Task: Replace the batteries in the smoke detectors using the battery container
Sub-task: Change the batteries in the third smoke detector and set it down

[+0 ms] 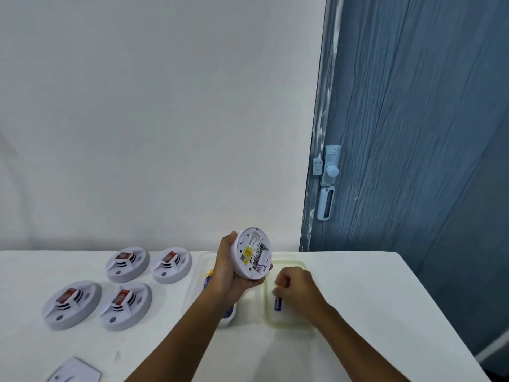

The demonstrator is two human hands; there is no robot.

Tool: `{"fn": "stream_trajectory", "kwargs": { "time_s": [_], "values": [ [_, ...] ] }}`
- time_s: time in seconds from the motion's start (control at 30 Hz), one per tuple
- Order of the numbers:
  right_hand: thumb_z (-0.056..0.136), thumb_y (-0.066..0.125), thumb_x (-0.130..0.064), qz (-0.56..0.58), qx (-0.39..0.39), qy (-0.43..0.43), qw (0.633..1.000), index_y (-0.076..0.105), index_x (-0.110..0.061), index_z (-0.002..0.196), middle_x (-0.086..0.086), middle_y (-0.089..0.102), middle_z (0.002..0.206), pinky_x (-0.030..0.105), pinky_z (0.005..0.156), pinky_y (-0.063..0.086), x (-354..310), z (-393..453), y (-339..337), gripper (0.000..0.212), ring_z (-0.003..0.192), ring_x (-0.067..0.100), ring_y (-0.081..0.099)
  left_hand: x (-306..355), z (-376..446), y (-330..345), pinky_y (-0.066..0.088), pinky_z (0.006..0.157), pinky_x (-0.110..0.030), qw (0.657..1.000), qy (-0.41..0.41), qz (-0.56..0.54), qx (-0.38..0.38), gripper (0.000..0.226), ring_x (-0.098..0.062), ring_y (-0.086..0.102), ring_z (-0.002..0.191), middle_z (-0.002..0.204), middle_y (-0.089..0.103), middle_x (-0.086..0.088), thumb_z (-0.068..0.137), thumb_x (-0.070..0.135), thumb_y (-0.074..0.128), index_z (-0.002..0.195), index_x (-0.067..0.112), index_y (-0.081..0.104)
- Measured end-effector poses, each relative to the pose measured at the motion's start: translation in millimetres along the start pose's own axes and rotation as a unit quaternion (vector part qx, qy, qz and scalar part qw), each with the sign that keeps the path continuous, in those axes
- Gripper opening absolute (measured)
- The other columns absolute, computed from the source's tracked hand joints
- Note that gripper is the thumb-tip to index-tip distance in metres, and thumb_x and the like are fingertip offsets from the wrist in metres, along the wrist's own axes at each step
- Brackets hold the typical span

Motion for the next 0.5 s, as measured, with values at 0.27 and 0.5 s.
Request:
{"fn": "stream_trajectory", "kwargs": {
  "time_s": [0.27,0.5],
  "values": [
    [0.082,0.065,-0.002,0.035,0.175,-0.14,0.974,0.067,-0.014,0.087,-0.002,0.061,0.09,0.015,0.066,0.045,-53.5,-20.3,-45.0,0.014,0.077,0.007,0.058,2.5,-7.4,3.5,0.047,0.078,-0.041,0.999,-0.025,-0.022,-0.016,0.054,-0.036,0.058,0.096,0.104,0.067,-0.018,0.085,0.053,0.045,0.111,0.011,0.066],
    [0.079,0.072,-0.019,-0.01,0.156,-0.241,0.958,0.07,-0.012,0.1,-0.006,0.055,0.112,0.0,0.08,0.039,-95.3,-40.3,-46.5,0.023,0.109,0.003,0.049,-8.6,-4.7,10.7,0.042,0.091,-0.045,0.998,-0.057,-0.028,-0.027,0.061,-0.034,0.054,0.107,0.115,0.064,-0.019,0.076,0.055,0.051,0.115,0.011,0.067]
  ]
}}
Point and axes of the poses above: each hand's wrist, its own z-axis towards the middle knuckle, its own y-axis out of the palm, x = y × z, the point moved 9 cm from there along z, towards the middle knuckle
